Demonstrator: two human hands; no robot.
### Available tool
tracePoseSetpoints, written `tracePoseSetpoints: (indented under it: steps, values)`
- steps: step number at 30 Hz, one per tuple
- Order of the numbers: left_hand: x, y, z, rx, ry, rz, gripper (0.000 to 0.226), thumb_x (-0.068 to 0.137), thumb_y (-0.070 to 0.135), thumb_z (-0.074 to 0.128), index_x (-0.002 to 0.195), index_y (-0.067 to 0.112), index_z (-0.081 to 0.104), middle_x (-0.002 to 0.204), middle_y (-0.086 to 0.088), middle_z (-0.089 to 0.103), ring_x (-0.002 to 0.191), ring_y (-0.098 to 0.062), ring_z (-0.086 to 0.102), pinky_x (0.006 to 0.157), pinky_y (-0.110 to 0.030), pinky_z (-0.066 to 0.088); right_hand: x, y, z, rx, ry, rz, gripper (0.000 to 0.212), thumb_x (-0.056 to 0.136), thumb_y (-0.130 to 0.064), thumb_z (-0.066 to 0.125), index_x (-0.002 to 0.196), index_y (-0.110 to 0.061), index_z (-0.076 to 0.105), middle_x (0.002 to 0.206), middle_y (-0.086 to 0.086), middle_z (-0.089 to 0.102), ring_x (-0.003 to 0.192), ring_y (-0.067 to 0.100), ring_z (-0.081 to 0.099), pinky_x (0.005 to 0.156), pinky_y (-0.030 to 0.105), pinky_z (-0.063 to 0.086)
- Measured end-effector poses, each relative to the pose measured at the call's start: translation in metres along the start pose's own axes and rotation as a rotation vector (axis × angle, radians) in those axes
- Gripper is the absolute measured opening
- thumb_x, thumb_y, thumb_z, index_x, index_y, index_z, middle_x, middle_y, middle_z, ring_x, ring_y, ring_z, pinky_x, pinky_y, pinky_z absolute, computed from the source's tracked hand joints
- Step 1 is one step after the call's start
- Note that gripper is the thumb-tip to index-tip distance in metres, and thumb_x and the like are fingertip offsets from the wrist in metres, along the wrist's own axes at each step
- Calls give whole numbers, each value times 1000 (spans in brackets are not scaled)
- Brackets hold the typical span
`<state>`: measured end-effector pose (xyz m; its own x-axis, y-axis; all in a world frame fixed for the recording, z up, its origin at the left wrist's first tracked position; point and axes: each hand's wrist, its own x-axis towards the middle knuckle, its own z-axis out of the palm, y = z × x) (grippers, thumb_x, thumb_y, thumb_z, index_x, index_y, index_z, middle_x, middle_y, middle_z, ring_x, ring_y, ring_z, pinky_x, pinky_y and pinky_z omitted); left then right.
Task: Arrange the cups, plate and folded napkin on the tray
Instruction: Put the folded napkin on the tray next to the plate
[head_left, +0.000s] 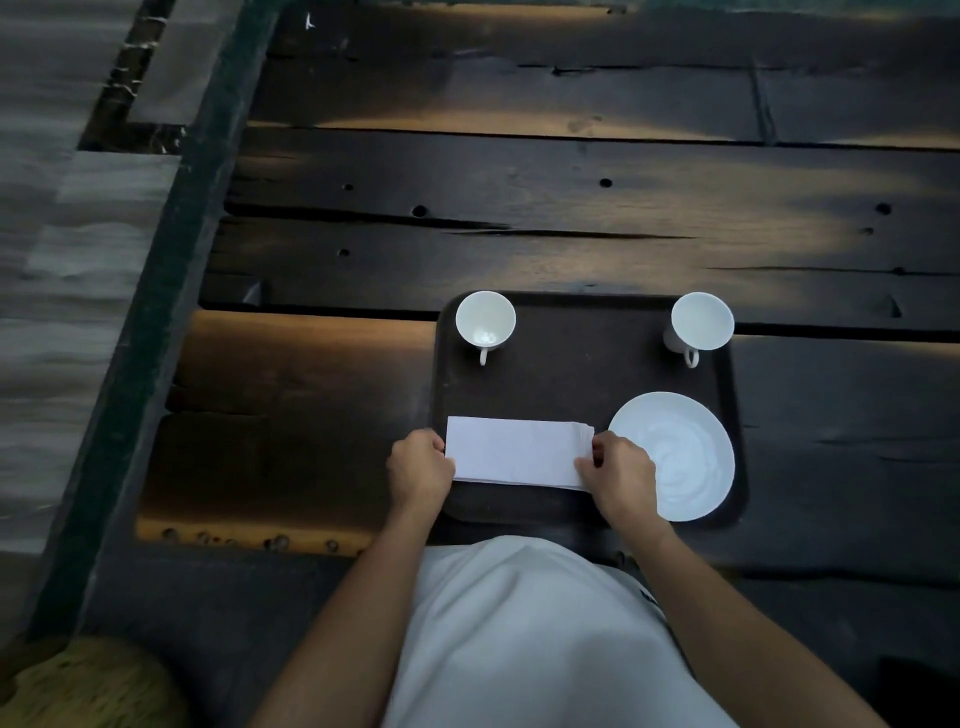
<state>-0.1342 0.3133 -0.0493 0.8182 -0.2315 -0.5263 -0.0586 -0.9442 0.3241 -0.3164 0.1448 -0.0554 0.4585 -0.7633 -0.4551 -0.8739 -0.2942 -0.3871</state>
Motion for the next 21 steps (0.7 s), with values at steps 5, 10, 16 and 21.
tracePoseSetpoints:
  steps: [5, 10, 16, 21]
  values:
    - [3, 1, 3, 312, -6, 464, 57, 89, 17, 69, 142, 22, 48, 148, -3, 47, 132, -27, 45, 100, -39, 44, 1, -4, -2, -6, 7, -58, 30, 88, -15, 64, 118, -10, 60, 111, 9, 60, 94, 34, 61, 77, 40, 51]
    - [13, 7, 14, 651, -206, 733, 82, 97, 32, 63, 161, 26, 12, 171, 1, 7, 157, -21, 8, 124, -43, 12, 2, -6, 0, -213, -25, -238, 47, 91, -10, 59, 138, -9, 56, 142, 7, 53, 113, 32, 50, 87, 40, 50]
    - [24, -2, 10, 800, -246, 725, 79, 101, 46, 50, 162, 18, 7, 171, 2, 4, 156, -14, 7, 125, -48, 5, 13, 8, -5, -471, -53, -389, 20, 100, -19, 50, 110, -14, 65, 142, -4, 56, 96, 31, 52, 67, 36, 44]
    - [23, 7, 10, 687, -263, 702, 74, 101, 40, 53, 161, 18, 16, 170, 0, 15, 155, -15, 17, 125, -46, 7, 21, 6, -5, -499, -17, -461, 15, 94, -18, 56, 94, -10, 69, 120, 3, 67, 93, 34, 57, 76, 41, 51]
